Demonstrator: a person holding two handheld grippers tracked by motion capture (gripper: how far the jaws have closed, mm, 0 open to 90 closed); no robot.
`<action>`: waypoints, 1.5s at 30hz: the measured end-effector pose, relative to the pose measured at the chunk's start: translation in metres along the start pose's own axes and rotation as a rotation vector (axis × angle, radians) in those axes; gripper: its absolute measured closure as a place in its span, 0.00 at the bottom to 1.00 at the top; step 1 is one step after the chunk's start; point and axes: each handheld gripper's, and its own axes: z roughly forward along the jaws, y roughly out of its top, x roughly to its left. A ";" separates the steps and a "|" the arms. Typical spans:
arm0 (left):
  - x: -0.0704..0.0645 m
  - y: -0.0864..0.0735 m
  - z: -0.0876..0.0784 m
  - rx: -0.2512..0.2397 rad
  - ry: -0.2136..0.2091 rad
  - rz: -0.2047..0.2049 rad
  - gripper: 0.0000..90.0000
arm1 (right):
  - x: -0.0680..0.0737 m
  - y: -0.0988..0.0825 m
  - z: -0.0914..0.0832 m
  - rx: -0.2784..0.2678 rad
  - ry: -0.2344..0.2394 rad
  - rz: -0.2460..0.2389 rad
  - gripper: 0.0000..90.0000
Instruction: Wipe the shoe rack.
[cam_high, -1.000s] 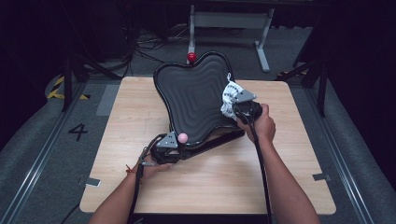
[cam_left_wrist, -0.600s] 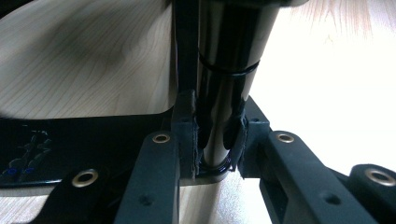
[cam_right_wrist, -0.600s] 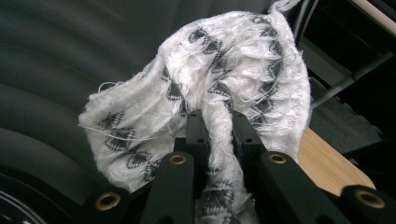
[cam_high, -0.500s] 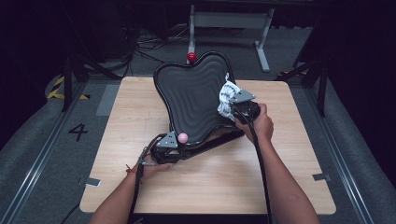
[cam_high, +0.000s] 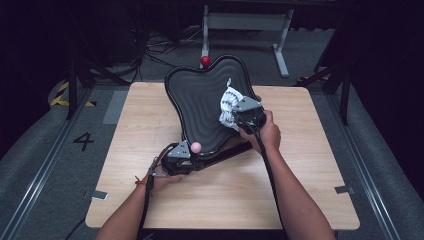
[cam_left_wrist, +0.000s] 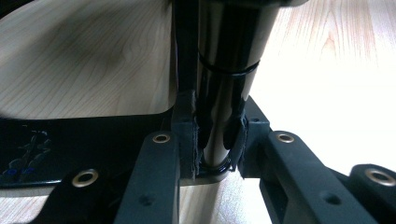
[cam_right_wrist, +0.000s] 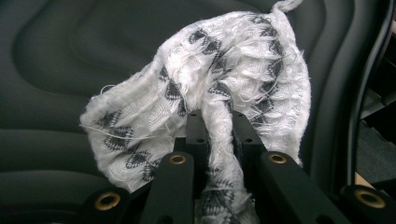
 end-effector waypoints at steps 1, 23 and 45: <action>0.000 0.000 0.000 0.001 0.001 0.000 0.83 | 0.003 0.002 0.000 -0.003 0.002 -0.005 0.90; 0.000 0.000 0.001 -0.005 -0.004 -0.005 0.83 | 0.047 0.031 0.002 -0.042 0.064 -0.087 0.90; 0.000 0.001 0.001 0.001 -0.012 0.015 0.83 | -0.023 -0.002 0.003 0.109 -0.104 0.019 0.90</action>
